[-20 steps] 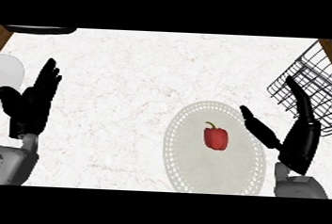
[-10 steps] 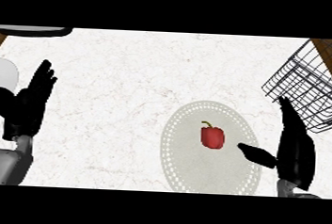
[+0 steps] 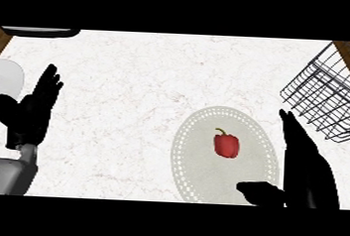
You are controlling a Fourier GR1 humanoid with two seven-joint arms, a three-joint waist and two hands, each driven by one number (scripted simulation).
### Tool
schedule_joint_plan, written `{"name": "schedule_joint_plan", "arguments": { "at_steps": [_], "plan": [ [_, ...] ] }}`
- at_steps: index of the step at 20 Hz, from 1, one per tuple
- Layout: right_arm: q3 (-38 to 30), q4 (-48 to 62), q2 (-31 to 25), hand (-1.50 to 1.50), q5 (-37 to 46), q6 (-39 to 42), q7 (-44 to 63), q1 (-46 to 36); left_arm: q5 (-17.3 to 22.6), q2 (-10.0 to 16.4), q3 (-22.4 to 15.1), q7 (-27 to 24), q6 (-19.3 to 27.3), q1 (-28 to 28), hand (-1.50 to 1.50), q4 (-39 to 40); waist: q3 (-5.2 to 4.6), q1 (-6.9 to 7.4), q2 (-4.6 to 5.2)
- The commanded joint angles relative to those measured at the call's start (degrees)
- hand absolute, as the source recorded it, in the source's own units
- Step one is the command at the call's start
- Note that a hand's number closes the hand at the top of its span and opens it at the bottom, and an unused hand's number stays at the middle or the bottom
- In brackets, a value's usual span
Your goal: Pick the bell pepper from the placemat and place it in the basket
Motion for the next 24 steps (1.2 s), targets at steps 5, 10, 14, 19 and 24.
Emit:
{"name": "schedule_joint_plan", "arguments": {
  "at_steps": [5, 10, 14, 19, 24],
  "plan": [
    [4.22, -6.37, 7.93, -1.50, 7.06, 7.21, 10.47, -3.43, 0.26, 0.27, 3.18, 0.66, -4.17, -0.62, 0.00, 0.22, 0.31, 0.86, 0.49],
    [6.83, -2.23, 10.64, -1.50, 11.89, 0.29, 4.32, 1.42, -2.19, -1.37, 3.65, 3.00, -3.32, -0.61, 0.00, -2.30, 0.34, 0.83, 0.47],
    [4.51, 3.12, 10.91, -1.50, 10.94, -4.86, -1.99, 3.78, -4.38, -4.16, 3.27, 0.81, -3.71, 0.45, 0.00, -1.37, 0.35, 0.87, 0.51],
    [0.14, 7.42, 8.63, -1.50, 8.86, -10.40, -11.49, 5.33, -5.29, -4.56, 5.56, -0.03, -6.24, 1.60, 0.00, -0.34, 0.35, 0.81, 0.53],
    [0.19, 11.98, 10.09, -1.50, 11.61, -13.57, -12.63, 3.91, -4.87, -4.23, 9.11, 0.35, -9.09, -3.91, 0.00, 4.39, 0.34, 0.68, 0.58]
  ]
}}
